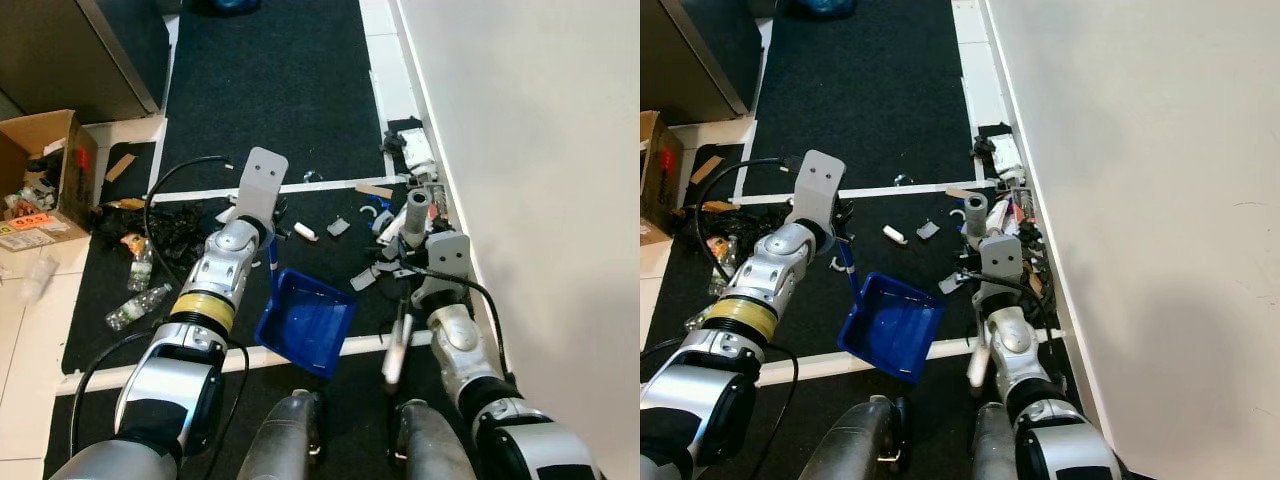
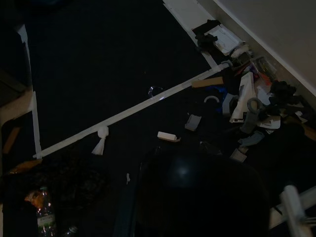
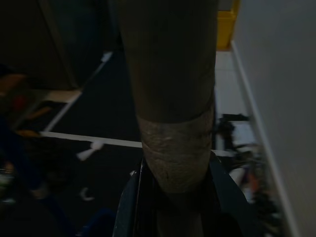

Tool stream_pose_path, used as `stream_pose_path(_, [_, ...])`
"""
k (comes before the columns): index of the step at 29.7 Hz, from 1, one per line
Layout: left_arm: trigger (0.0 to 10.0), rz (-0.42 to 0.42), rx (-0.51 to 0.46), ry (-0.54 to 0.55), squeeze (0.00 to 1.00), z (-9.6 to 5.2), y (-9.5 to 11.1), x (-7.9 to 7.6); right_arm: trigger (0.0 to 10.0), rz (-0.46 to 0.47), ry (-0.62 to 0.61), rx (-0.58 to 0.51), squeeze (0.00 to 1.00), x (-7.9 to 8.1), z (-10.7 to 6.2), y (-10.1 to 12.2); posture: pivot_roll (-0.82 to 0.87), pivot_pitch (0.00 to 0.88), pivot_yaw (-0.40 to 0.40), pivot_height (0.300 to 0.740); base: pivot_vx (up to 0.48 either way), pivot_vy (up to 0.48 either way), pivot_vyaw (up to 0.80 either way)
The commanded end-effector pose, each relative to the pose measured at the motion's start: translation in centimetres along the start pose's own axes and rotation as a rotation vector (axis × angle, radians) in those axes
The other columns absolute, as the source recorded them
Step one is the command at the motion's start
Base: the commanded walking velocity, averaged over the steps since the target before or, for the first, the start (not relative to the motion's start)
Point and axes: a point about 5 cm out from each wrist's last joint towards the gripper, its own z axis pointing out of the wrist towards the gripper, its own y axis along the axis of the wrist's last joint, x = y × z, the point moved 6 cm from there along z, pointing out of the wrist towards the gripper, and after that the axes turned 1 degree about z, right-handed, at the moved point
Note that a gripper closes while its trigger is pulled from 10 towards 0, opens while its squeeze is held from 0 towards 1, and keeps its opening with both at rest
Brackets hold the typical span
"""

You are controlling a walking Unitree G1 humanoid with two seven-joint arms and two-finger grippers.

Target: Sweep floor

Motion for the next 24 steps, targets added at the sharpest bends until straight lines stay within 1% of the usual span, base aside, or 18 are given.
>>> stream_pose_path(1, [10.0,-0.007,0.077,-0.053,0.00,-0.1,-2.1,-1.6,10.0,0.091,0.073,0.009,0.00,2.3,-0.4,-0.9,0.15,0.271,0.078,0.740,0.000,0.000,0.00])
stream_pose_path(2, [10.0,-0.007,0.077,-0.052,0.00,-0.1,-2.2,-1.5,10.0,0.109,0.116,-0.001,0.00,3.4,-0.4,-0.6,0.14,0.270,0.077,0.740,0.000,0.000,0.00])
stream_pose_path(3, [10.0,-0.007,0.079,-0.051,0.00,-0.1,-2.2,-1.5,10.0,0.118,0.142,-0.009,0.00,3.9,-0.3,-0.5,0.14,0.270,0.077,0.740,0.000,0.000,0.00])
stream_pose_path(6, [10.0,-0.009,0.084,-0.048,0.00,-0.2,-2.4,-1.6,10.0,0.125,0.261,-0.053,0.00,6.4,-0.4,0.6,0.13,0.270,0.069,0.740,0.000,0.000,0.00])
stream_pose_path(7, [10.0,-0.009,0.084,-0.048,0.00,-0.2,-2.4,-1.6,10.0,0.125,0.261,-0.053,0.00,6.4,-0.4,0.6,0.13,0.270,0.069,0.740,0.000,0.000,0.00])
stream_pose_path(8, [10.0,-0.011,0.087,-0.048,0.00,-0.2,-2.6,-1.7,10.0,0.118,0.319,-0.077,0.00,7.4,-0.5,1.2,0.13,0.268,0.062,0.740,0.000,0.000,0.00])
stream_pose_path(9, [10.0,-0.011,0.087,-0.048,0.00,-0.2,-2.6,-1.7,10.0,0.118,0.319,-0.077,0.00,7.4,-0.5,1.2,0.13,0.268,0.062,0.740,0.000,0.000,0.00])
stream_pose_path(10, [10.0,-0.013,0.088,-0.047,0.00,-0.2,-2.7,-1.7,10.0,0.118,0.342,-0.091,0.00,7.8,-0.6,1.6,0.13,0.268,0.062,0.740,0.000,0.000,0.00])
stream_pose_path(13, [10.0,-0.020,0.089,-0.043,0.00,-0.2,-2.7,-1.8,10.0,0.112,0.397,-0.168,0.00,8.3,-0.7,3.8,0.12,0.268,0.053,0.740,0.000,0.000,0.00])
stream_pose_path(15, [10.0,-0.025,0.089,-0.039,0.00,-0.2,-2.7,-1.7,10.0,0.099,0.365,-0.236,0.00,7.0,-0.5,5.8,0.11,0.268,0.048,0.740,0.000,0.000,0.00])
stream_pose_path(16, [10.0,-0.027,0.089,-0.036,0.00,-0.2,-2.8,-1.7,10.0,0.076,0.345,-0.271,0.00,6.1,-0.4,7.0,0.11,0.267,0.044,0.740,0.000,0.000,0.00])
stream_pose_path(17, [10.0,-0.027,0.089,-0.036,0.00,-0.2,-2.8,-1.7,10.0,0.076,0.345,-0.271,0.00,6.1,-0.4,7.0,0.11,0.267,0.044,0.740,0.000,0.000,0.00])
stream_pose_path(18, [10.0,-0.029,0.088,-0.033,0.00,-0.2,-2.8,-1.6,10.0,0.050,0.328,-0.299,0.00,5.3,-0.4,7.9,0.11,0.267,0.044,0.740,0.000,0.000,0.00])
stream_pose_path(19, [10.0,-0.034,0.085,-0.022,0.00,-0.3,-2.8,-1.3,10.0,-0.004,0.287,-0.344,0.00,3.4,-0.3,9.5,0.10,0.266,0.041,0.740,0.000,0.000,0.00])
stream_pose_path(20, [10.0,-0.034,0.085,-0.022,0.00,-0.3,-2.8,-1.3,10.0,-0.004,0.287,-0.344,0.00,3.4,-0.3,9.5,0.10,0.266,0.041,0.740,0.000,0.000,0.00])
stream_pose_path(21, [10.0,-0.039,0.077,-0.007,0.00,-0.3,-2.6,-0.9,10.0,-0.036,0.256,-0.368,0.00,2.2,-0.3,10.5,0.09,0.264,0.037,0.740,0.000,0.000,0.00])
stream_pose_path(22, [10.0,-0.043,0.072,0.004,0.00,-0.3,-2.5,-0.6,10.0,-0.057,0.236,-0.383,0.00,1.4,-0.4,11.2,0.09,0.264,0.037,0.740,0.000,0.000,0.00])
stream_pose_path(24, [10.0,-0.063,0.047,0.046,0.00,-0.4,-1.9,1.0,10.0,-0.115,0.178,-0.406,0.00,-0.7,-0.6,12.4,0.08,0.262,0.032,0.740,0.000,0.000,0.00])
